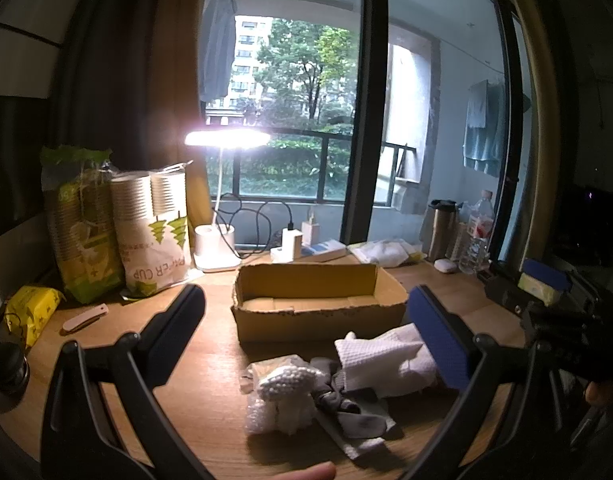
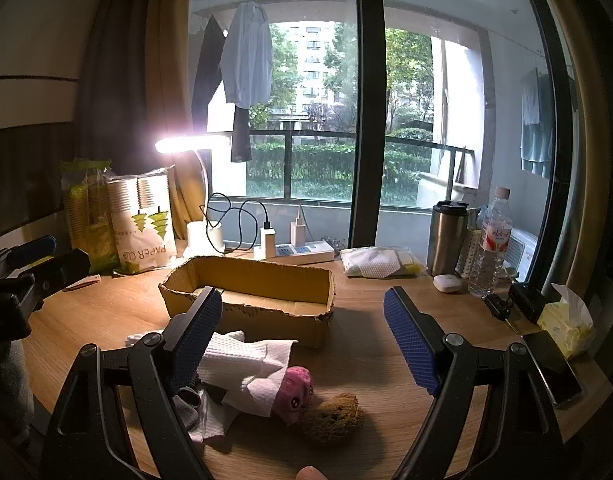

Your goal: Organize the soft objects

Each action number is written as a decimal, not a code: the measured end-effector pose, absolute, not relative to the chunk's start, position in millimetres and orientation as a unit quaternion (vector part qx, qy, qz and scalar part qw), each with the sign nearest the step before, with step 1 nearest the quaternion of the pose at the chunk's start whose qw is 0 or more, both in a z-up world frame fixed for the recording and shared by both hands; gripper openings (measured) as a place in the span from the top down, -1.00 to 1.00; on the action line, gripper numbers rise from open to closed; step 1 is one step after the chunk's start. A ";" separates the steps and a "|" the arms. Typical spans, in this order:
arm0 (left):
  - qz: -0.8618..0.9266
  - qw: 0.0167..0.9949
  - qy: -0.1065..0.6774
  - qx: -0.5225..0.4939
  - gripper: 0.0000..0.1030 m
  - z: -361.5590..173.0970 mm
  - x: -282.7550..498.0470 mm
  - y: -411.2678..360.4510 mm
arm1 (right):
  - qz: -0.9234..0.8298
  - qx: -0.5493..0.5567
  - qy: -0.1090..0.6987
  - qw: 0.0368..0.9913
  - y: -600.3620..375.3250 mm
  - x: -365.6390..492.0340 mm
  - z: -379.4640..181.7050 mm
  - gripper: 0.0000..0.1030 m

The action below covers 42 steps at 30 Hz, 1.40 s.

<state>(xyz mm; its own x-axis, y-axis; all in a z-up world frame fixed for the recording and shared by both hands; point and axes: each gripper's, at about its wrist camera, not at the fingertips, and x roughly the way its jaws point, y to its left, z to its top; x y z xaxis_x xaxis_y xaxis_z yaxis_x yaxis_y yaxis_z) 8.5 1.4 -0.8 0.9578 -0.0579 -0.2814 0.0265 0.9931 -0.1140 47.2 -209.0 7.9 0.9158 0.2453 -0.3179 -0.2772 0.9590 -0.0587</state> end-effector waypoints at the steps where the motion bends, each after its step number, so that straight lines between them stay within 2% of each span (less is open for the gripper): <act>1: -0.021 0.988 0.144 -0.055 -0.99 -1.0 8.4 0.9 | 0.134 -0.051 0.155 0.977 -208.9 47.5 7.6 -0.66; 12: -0.017 0.987 0.155 -0.050 -0.99 -6.3 16.3 0.6 | 0.130 -0.048 0.165 0.977 -214.5 57.3 3.6 -0.66; 17: 0.017 0.981 0.189 -0.031 -0.99 -20.0 37.3 6.6 | 0.121 -0.048 0.180 0.975 -222.2 68.6 -8.5 -0.66; 24: 0.032 0.961 0.273 -0.023 -0.99 -61.0 79.9 20.4 | 0.082 -0.050 0.248 0.964 -240.7 104.2 -48.4 -0.66; 42: -0.012 0.912 0.400 -0.089 -0.97 -112.6 134.3 21.3 | 0.115 -0.028 0.382 0.916 -250.6 127.0 -118.7 -0.66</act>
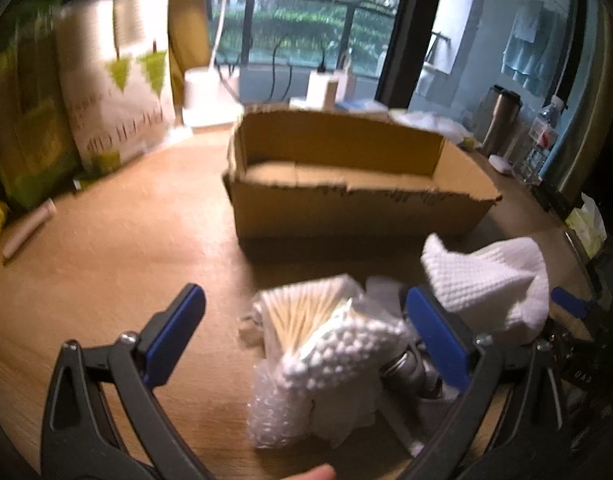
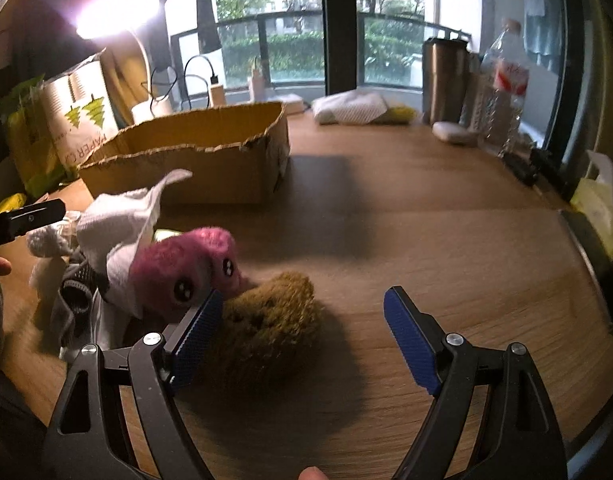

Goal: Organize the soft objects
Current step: 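Grasp the bag of cotton swabs with the left gripper while the right gripper grasps the brown fuzzy ball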

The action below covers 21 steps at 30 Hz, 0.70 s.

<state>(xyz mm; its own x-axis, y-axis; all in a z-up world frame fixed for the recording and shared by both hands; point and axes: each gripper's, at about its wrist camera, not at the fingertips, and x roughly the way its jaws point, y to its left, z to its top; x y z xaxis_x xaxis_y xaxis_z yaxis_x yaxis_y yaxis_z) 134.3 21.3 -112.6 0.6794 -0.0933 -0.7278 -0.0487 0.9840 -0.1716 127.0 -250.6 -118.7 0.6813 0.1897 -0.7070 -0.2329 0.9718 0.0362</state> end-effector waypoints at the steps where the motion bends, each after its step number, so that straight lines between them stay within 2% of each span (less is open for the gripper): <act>1: -0.016 0.908 0.407 -0.097 -0.97 -116.2 135.8 23.4 | 0.118 -0.027 0.386 0.915 -249.5 127.5 -121.1 -0.66; 2: -0.020 0.905 0.411 -0.103 -0.95 -118.7 136.1 24.3 | 0.119 -0.025 0.390 0.913 -248.8 128.0 -122.9 -0.66; 4: -0.027 0.902 0.416 -0.113 -0.79 -121.6 135.5 27.7 | 0.124 -0.018 0.393 0.911 -248.2 129.5 -125.1 -0.65; 6: -0.032 0.897 0.424 -0.119 -0.48 -124.4 135.4 28.0 | 0.131 -0.009 0.396 0.909 -249.9 130.2 -125.9 -0.60; 8: -0.035 0.893 0.432 -0.120 -0.27 -128.2 135.3 27.5 | 0.143 -0.001 0.398 0.906 -250.9 129.9 -126.2 -0.43; 10: -0.043 0.890 0.437 -0.125 -0.18 -130.3 133.8 28.4 | 0.161 0.005 0.398 0.903 -249.7 128.7 -126.2 -0.08; 11: -0.044 0.890 0.437 -0.125 -0.14 -130.1 133.1 28.2 | 0.167 0.006 0.397 0.902 -249.4 127.7 -125.9 0.00; 16: -0.050 0.893 0.429 -0.128 0.00 -126.4 130.0 29.5 | 0.165 -0.012 0.383 0.909 -247.0 123.1 -118.6 0.18; 21: -0.060 0.897 0.417 -0.132 0.04 -117.5 123.2 31.4 | 0.153 -0.021 0.366 0.918 -253.3 121.6 -104.9 0.22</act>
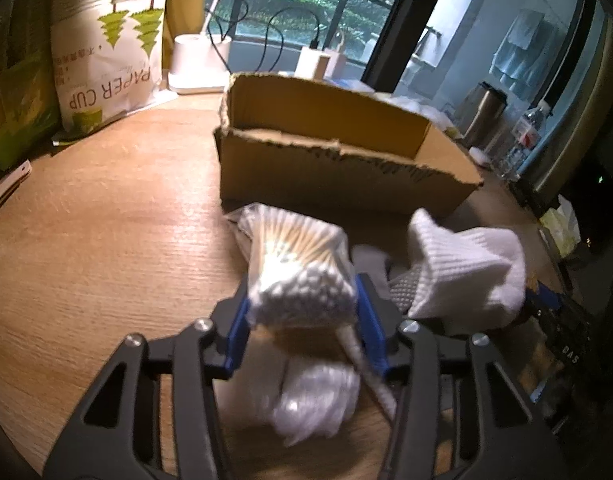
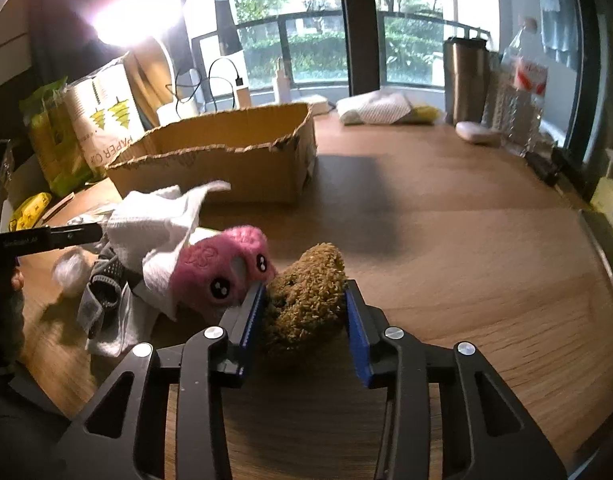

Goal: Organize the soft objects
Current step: 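Carry the swab bag and fuzzy ball into the cardboard box and release both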

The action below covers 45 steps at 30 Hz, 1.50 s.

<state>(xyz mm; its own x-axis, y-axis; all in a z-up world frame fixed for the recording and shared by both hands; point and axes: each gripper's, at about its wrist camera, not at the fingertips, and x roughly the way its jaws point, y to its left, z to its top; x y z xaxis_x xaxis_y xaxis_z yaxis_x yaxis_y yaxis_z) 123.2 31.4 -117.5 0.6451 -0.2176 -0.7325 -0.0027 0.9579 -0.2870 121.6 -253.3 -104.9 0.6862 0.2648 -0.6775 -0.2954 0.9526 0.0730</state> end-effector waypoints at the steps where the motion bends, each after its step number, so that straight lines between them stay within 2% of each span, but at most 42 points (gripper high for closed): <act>1: -0.062 0.899 0.412 -0.133 0.04 -113.7 121.5 32.2 | 0.150 -0.023 0.361 0.920 -254.3 121.1 -101.7 0.22; 17: -0.054 0.938 0.327 -0.099 0.04 -52.8 114.5 29.1 | 0.151 -0.036 0.295 0.943 -260.1 136.4 -58.7 0.22; 25: -0.069 0.956 0.276 -0.072 0.04 -28.0 136.1 17.8 | 0.173 -0.043 0.262 0.949 -244.6 159.0 -39.6 0.22; 39: -0.100 0.964 0.239 -0.062 0.04 -28.8 179.2 -18.1 | 0.212 -0.027 0.242 0.947 -213.7 207.6 -27.1 0.22; 45: -0.100 0.959 0.259 -0.061 0.04 -51.2 208.2 -26.1 | 0.218 -0.024 0.253 0.942 -196.0 231.2 -37.3 0.22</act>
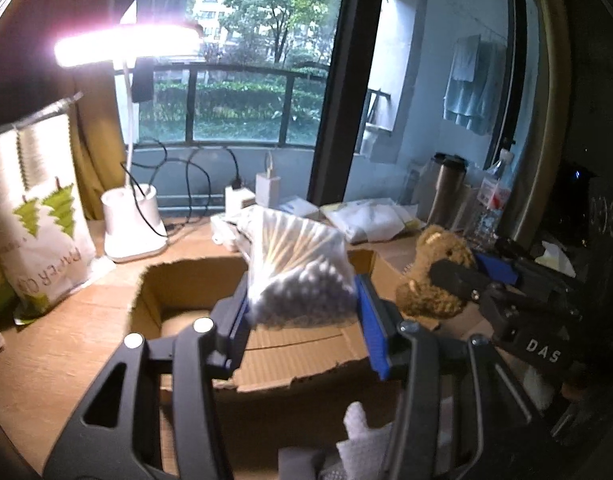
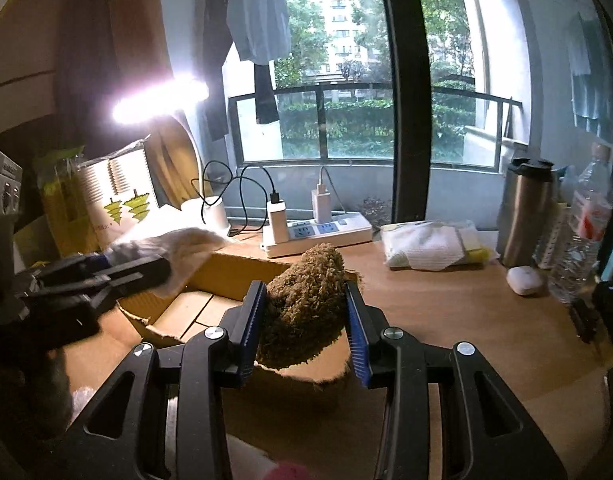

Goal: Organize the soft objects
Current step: 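Carry the swab bag and fuzzy ball into the cardboard box and release both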

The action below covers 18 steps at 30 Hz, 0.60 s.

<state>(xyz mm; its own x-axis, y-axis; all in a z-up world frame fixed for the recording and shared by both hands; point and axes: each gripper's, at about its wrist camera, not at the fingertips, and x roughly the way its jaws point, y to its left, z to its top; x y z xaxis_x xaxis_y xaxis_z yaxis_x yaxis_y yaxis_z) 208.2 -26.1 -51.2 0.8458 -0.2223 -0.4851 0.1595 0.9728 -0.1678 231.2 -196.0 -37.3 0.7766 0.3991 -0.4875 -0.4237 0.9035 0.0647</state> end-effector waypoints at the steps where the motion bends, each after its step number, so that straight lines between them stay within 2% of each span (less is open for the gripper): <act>1: -0.100 0.957 0.265 -0.061 0.04 -54.7 211.5 -27.8 | 0.217 -0.025 0.258 0.941 -194.0 234.2 -39.3 0.22; 13: -0.107 0.938 0.318 -0.086 -0.04 -84.5 230.4 -31.1 | 0.223 -0.024 0.296 0.928 -181.1 261.4 -69.1 0.19; 14: -0.105 0.939 0.316 -0.086 -0.07 -84.7 229.7 -31.2 | 0.224 -0.025 0.299 0.927 -179.9 262.9 -70.8 0.19; 17: -0.098 0.941 0.313 -0.083 -0.38 -83.2 227.9 -31.8 | 0.220 -0.035 0.300 0.928 -176.0 262.7 -72.9 0.02; 18: -0.094 0.942 0.312 -0.084 -0.40 -82.2 226.2 -31.1 | 0.218 -0.036 0.297 0.929 -176.6 262.1 -72.6 -0.02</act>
